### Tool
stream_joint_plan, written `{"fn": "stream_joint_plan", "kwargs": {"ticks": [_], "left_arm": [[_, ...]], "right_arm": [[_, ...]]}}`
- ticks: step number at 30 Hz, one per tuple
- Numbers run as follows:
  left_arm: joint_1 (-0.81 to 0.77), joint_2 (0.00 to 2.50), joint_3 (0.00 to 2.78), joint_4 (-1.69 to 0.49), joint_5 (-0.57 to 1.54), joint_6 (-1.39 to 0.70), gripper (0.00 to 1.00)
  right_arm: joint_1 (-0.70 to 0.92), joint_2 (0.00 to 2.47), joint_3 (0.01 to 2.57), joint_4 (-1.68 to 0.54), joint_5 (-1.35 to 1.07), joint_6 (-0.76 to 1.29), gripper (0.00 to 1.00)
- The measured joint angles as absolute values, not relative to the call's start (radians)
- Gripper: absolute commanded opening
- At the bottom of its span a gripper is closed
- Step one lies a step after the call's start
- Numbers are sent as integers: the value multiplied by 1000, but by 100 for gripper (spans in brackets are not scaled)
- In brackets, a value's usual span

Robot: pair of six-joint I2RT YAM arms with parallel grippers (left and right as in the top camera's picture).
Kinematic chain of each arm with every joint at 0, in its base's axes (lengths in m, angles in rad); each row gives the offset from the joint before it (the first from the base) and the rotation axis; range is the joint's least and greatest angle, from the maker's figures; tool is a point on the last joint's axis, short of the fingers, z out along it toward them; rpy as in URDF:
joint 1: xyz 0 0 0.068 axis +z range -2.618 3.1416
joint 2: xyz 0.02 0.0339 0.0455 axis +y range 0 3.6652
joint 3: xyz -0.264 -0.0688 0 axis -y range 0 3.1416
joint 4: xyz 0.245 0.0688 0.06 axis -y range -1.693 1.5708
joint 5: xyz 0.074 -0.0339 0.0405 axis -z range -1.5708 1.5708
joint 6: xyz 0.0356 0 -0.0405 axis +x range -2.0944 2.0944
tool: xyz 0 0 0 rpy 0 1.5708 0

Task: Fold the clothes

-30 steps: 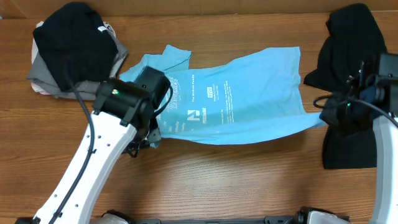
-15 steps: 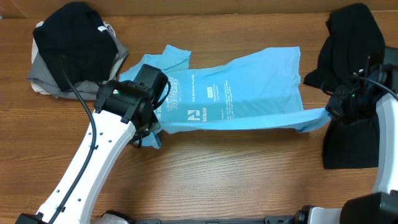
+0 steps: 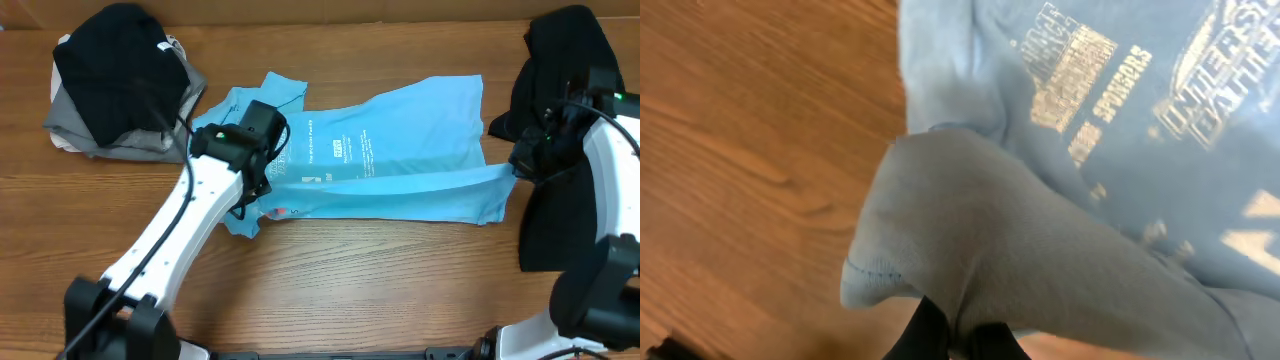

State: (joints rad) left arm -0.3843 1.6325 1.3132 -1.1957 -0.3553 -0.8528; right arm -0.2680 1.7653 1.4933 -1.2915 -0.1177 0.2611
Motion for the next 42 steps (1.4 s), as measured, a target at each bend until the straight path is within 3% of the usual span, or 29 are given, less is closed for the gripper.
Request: {"fn": "stream_joint_plan", "kwargs": {"ticks": [10,23,27,31,33,36,37,42], "left_arm": [[-319,1805,1311,-1045,-372,-838,4],[-246,1819,1309,-939,-372,-766,6],[-247,1819,1309,-943,-372,-718,14],[-247,1819,1309,-934,-373,-696,34],[-247,1819,1309,-926,-376,-690,47],[-247,1819,1309,-916,-379,-677,59],[-247,1819,1309,-915,-379,-677,60],[-246,1820,1325,-978,-379,-584,70]], "right_arm": [[-215,1851,1492,-1155,-128,261,4],[-213,1860,1491,-1067,-134,261,4],[-203,1881,1491,-1046,-134,261,4],[-186,1927,1491,-1024,-133,261,4],[-176,1959,1491,-1008,-134,262,14],[-168,1984,1491,-992,-133,262,57],[-167,1986,1491,-987,-133,260,63],[-167,1987,1516,-1058,-133,258,76]]}}
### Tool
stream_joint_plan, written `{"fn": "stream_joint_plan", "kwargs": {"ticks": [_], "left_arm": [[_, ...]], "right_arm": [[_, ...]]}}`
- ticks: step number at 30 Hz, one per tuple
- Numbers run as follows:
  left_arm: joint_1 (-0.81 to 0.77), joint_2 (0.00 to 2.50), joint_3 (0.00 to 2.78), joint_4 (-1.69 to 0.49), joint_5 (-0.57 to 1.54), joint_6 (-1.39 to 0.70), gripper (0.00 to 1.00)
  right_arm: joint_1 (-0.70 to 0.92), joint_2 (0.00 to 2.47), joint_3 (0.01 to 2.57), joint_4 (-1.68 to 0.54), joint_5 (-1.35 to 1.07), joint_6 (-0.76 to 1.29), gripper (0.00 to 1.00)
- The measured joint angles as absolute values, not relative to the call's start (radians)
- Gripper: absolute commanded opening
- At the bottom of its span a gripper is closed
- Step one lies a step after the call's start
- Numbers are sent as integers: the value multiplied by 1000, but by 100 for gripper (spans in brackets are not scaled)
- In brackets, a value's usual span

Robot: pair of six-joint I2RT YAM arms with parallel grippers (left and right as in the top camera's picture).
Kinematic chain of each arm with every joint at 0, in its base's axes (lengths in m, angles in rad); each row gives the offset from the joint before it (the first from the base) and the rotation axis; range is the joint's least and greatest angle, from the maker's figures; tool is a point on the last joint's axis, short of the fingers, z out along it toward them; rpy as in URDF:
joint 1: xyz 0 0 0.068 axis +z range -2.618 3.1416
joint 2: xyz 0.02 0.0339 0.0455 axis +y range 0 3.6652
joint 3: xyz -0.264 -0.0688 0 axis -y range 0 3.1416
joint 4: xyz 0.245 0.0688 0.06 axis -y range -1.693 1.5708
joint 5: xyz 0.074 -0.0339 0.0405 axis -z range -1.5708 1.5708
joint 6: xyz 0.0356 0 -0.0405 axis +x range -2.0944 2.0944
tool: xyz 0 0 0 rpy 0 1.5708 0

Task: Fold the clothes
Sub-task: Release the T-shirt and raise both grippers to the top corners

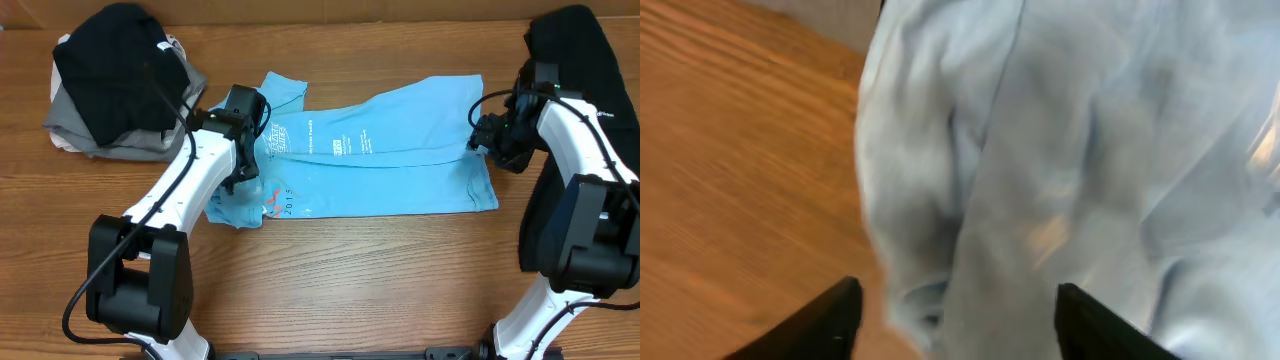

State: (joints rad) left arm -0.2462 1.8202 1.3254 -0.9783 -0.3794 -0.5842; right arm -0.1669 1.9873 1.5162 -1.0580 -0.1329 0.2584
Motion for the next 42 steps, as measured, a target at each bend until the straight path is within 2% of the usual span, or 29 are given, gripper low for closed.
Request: {"fn": "stream_joint_plan", "kwargs": {"ticks": [4,10,14,19,26,36,42], "left_arm": [[-246,1830,1454,-1102,-366,-469,80],[-244,1833,1776,-1105,-167,-270,82],[-242,1833,1876,-1042,-93,-202,85],[-230,1887,1924,-1013,-62,-144,87],[-220,2203,1998,-839,-52,-78,91],[-220,2416,2007,-464,-44,-80,89],[-220,2458,2017,-450,-37,-129,76]], "right_arm": [[-167,1988,1655,-1198,-149,235,91],[-142,1987,1949,-1350,-184,146,99],[-108,1987,2061,-1389,-179,118,100],[-93,1987,2075,-1410,-178,108,100],[-93,1987,2075,-1472,-171,108,100],[-93,2000,2075,-1511,-150,109,100],[-93,2010,2075,-1473,-144,108,100]]}}
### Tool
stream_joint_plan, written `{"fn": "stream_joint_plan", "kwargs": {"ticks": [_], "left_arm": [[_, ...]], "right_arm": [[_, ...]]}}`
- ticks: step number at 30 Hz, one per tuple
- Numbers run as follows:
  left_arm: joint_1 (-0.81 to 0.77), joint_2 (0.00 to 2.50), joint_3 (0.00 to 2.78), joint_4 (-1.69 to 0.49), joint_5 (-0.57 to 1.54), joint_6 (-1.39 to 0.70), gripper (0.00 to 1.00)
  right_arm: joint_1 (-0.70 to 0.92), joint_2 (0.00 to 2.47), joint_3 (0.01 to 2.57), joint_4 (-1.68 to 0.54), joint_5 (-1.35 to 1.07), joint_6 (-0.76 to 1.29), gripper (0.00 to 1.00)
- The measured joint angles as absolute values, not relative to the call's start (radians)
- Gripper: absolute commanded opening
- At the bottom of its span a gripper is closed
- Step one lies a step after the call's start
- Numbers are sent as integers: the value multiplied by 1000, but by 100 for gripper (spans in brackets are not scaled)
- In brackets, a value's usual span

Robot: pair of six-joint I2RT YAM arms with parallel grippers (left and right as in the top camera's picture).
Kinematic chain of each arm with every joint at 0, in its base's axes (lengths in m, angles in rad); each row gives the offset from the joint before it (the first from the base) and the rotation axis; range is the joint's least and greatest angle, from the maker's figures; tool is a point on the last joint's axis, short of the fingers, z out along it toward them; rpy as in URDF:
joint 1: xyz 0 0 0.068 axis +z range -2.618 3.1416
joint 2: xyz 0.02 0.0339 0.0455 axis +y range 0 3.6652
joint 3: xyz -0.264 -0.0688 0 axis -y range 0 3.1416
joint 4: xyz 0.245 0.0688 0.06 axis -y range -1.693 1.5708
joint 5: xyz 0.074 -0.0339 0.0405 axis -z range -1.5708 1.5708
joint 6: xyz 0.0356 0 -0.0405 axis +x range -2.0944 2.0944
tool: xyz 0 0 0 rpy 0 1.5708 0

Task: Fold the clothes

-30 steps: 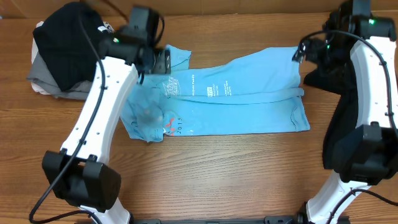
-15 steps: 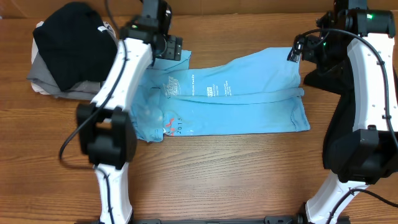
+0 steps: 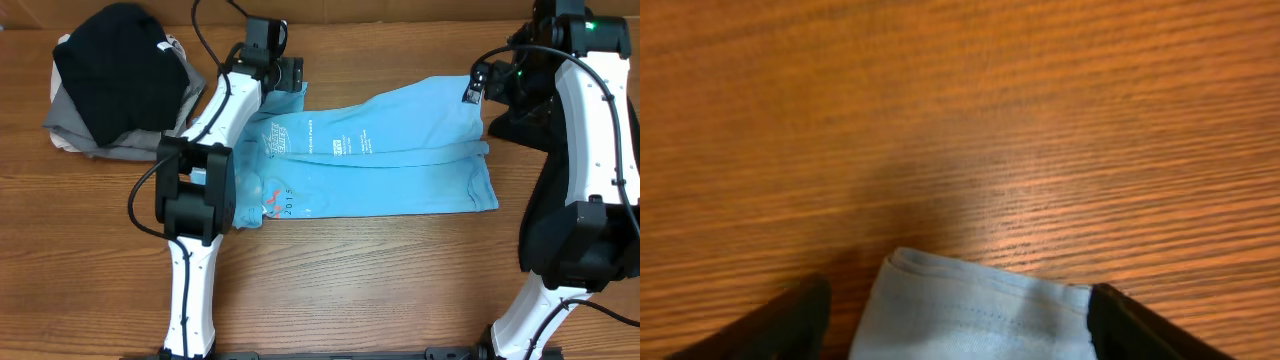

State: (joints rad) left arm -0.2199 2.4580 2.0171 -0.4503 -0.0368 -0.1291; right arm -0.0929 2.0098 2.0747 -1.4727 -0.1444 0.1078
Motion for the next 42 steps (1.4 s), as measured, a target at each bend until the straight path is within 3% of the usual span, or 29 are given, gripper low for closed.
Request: {"fn": "stream_joint_plan", "kwargs": {"ticks": [3,6,17,21,24,29,31,42], "left_arm": [[-220,2473,2017,-456,-36,-144,70],[-220,2477,2017,-456,-37,-161,56],[-220,2505,2022,-448,-48,-189,57],[-219,2505,2022,-448,-50,-189,43],[-213,2505,2022,-450,-53,-193,25],[-202,2505,2035,-503,-55,-204,11],[-200,2505,2041,-521,-54,-205,5],[-200,2497,2137,-688,-51,-207,4]], "right_arm": [[-93,2010,2075,-1450,-141,108,100],[-93,2010,2075,-1448,-141,108,100],[-93,2010,2075,-1450,-141,108,100],[-93,2010,2075,-1449,-141,108,100],[-93,2010,2075,-1445,-141,108,99],[-93,2010,2075,-1440,-141,108,98],[-93,2010,2075,-1440,-141,109,92],[-93,2027,2075,-1240,-141,103,89]]}}
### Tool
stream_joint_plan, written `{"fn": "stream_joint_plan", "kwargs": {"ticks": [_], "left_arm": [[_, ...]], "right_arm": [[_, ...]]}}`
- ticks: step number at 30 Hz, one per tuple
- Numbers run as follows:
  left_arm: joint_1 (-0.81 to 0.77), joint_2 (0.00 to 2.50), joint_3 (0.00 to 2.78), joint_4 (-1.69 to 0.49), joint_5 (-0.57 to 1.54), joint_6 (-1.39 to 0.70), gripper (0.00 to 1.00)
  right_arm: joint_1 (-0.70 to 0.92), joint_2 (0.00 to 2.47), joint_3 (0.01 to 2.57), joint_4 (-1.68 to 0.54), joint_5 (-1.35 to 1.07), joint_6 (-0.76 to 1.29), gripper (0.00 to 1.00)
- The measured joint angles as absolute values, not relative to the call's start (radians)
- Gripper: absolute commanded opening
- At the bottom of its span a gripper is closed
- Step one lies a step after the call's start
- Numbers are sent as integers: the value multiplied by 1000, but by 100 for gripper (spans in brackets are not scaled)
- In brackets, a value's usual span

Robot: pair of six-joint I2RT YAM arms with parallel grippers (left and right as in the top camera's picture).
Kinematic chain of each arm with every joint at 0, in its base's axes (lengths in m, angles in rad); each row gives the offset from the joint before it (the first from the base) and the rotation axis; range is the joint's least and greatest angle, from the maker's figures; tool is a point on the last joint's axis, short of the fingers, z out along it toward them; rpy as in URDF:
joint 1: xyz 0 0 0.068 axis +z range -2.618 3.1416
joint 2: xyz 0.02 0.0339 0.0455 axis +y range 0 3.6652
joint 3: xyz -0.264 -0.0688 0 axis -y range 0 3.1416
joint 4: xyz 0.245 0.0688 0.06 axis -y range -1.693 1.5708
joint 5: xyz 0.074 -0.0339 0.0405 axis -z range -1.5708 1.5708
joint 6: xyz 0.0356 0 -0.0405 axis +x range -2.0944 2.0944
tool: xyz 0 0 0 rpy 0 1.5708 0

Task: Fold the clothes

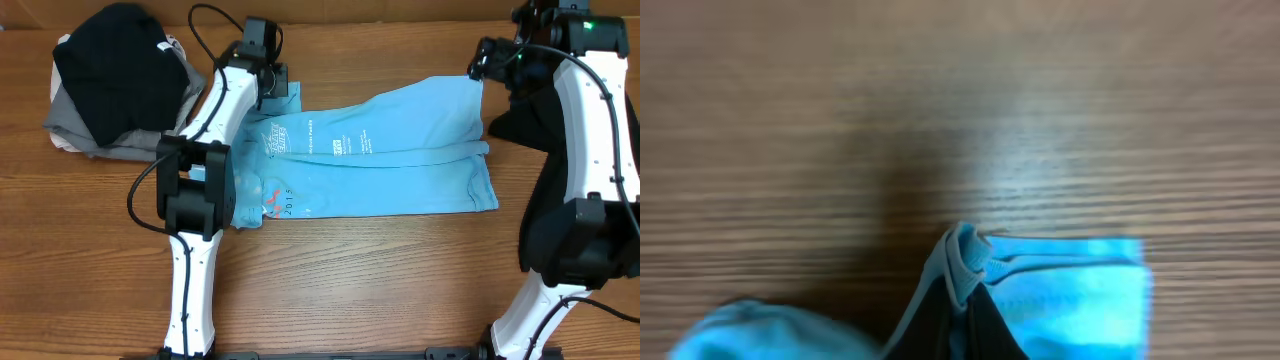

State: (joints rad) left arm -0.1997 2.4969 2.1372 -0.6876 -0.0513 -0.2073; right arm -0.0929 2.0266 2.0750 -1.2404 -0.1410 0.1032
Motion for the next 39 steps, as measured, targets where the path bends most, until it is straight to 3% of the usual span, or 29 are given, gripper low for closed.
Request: {"fn": "stream_joint_plan", "kwargs": {"ticks": [11,20,29,32,35,39], "left_arm": [[-200,2318,2260,-975,23,-211,4],[-200,2301,2262,-1093,37,-241,4],[-200,2301,2262,-1105,39,-245,4],[-200,2301,2262,-1124,39,-246,4],[-200,2301,2262,-1137,38,-246,4],[-200,2301,2262,-1137,38,-246,4]], "right_arm": [[-93,2259,2078,-948,-82,65,91],[-93,2431,2077,-801,-14,52,80],[-93,2486,2077,-725,30,51,56],[-93,2503,2077,-709,34,49,52],[-92,2508,2080,-698,39,49,39],[-92,2511,2082,-685,46,49,30]]}}
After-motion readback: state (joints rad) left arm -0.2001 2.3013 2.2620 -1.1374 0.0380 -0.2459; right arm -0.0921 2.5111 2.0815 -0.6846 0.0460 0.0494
